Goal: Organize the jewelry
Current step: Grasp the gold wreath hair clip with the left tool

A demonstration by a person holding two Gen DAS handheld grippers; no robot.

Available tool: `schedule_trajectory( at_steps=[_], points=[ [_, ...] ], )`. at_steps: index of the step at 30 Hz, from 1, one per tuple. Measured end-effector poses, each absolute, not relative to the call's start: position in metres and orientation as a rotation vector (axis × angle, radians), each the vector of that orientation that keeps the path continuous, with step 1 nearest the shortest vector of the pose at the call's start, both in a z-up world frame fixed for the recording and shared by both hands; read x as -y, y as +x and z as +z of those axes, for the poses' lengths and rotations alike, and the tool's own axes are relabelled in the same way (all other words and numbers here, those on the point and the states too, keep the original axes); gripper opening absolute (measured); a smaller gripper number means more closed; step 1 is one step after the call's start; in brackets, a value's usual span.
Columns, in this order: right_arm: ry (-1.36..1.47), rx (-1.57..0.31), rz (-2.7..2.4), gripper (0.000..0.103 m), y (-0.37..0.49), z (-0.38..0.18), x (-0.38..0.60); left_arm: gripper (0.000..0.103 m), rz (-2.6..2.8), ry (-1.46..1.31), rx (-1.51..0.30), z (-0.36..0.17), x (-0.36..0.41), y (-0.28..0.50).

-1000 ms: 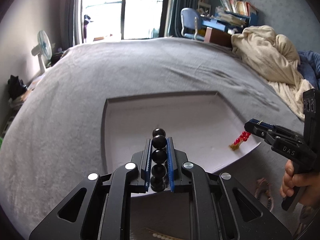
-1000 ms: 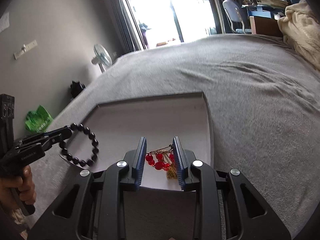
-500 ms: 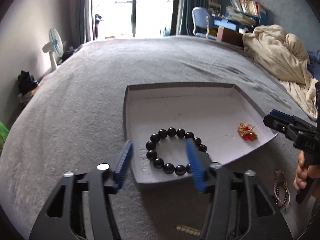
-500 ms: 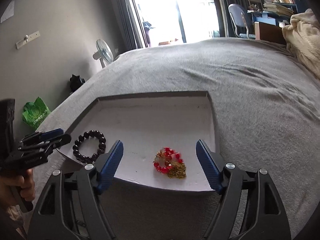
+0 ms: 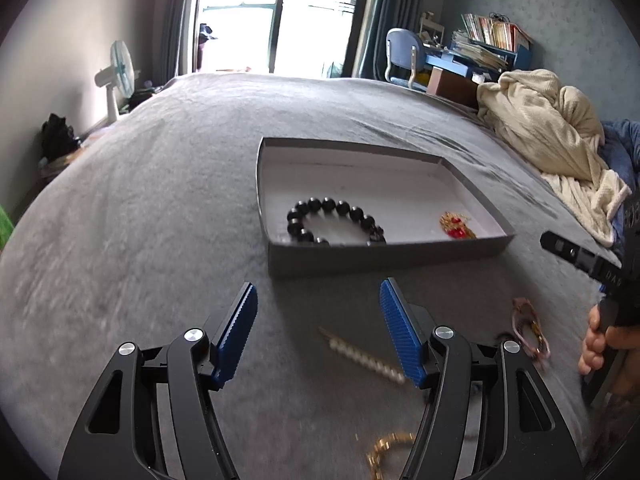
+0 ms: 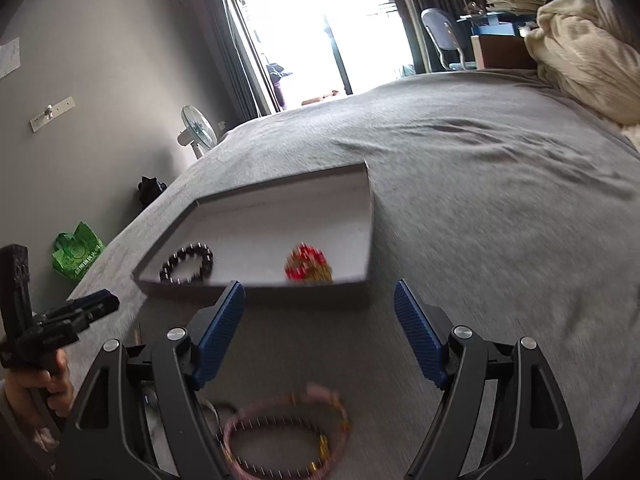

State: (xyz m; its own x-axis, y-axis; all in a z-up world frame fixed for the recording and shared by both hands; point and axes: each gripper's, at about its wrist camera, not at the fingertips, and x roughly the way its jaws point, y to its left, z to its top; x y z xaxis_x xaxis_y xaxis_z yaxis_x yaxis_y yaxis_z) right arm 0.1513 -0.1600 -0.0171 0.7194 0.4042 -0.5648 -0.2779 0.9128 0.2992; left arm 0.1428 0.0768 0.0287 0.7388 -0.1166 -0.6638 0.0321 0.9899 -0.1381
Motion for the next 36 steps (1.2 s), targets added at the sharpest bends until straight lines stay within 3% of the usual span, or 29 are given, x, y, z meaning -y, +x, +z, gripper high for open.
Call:
schedule_trajectory(
  at_steps=[17,30,33,36],
  points=[
    [0.153,-0.698,0.381,0.078,0.076,-0.033,0.168,0.065,-0.136,-0.096,-0.764,0.007,-0.054,0.081],
    [0.156,-0.702,0.373,0.078,0.072,-0.034,0.168,0.065,-0.164,-0.027,-0.789,-0.002,-0.035,0.065],
    [0.141,-0.701,0.376,0.078,0.072,-0.035,0.165,0.060,-0.163,0.011,-0.788,-0.004,-0.029,0.062],
    [0.125,-0.699,0.379,0.078,0.070,-0.034,0.162,0.045,-0.159,0.028,-0.792,-0.005,-0.026,0.062]
  ],
)
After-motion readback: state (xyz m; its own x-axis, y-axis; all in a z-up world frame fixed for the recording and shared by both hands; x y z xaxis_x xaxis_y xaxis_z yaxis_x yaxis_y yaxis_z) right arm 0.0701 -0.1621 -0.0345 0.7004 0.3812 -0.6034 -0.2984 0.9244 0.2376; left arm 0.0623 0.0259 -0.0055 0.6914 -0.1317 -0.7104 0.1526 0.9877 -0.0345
